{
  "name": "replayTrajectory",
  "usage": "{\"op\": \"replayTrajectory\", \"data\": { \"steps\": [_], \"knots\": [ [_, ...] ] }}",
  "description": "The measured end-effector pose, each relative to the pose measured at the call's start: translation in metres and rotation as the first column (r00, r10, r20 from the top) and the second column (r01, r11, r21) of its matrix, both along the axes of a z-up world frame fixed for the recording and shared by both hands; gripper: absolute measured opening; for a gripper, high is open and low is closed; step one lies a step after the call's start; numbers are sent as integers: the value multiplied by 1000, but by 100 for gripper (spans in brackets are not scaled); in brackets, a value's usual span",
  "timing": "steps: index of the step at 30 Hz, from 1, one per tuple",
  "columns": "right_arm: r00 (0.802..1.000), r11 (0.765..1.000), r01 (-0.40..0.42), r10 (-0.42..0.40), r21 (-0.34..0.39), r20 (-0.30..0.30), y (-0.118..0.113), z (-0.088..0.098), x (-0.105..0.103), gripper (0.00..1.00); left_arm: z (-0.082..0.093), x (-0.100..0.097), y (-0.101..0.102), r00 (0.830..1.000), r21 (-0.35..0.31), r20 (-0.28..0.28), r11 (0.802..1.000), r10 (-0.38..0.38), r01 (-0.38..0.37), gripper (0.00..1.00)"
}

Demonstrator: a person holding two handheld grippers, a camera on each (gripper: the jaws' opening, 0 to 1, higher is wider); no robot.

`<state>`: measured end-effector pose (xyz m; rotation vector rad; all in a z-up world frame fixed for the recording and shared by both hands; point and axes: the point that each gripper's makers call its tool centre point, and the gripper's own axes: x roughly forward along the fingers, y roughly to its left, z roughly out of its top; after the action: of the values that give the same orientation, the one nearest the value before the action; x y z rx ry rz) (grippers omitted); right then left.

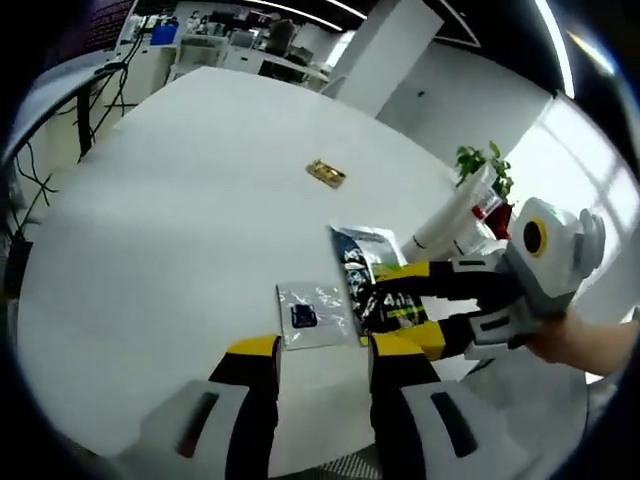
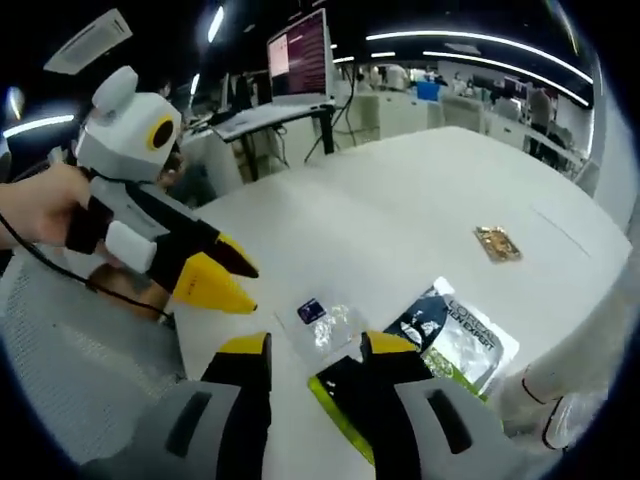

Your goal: Arrange the skincare products in the storage area until every visible bottle or jar stands upright without overlapping.

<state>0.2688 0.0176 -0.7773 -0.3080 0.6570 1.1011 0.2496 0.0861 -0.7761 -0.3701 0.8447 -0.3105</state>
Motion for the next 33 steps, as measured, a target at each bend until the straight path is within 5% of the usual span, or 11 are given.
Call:
{"op": "replayTrajectory", "data": {
  "steps": [9, 18, 33],
  "knots": [
    [993, 999, 31, -35, 36, 111, -35, 41, -9, 52, 24, -4, -8, 998, 7, 64, 1000, -28, 27, 42],
    [981, 987, 127, -139, 95, 135, -73, 69, -12, 63, 37, -9, -5, 994, 14, 105, 1000, -19, 18, 57],
    [946, 949, 289, -303, 123, 116, -150, 76, -14, 74, 47, -26, -9, 988, 64, 144, 997, -51, 42, 72]
  ]
}}
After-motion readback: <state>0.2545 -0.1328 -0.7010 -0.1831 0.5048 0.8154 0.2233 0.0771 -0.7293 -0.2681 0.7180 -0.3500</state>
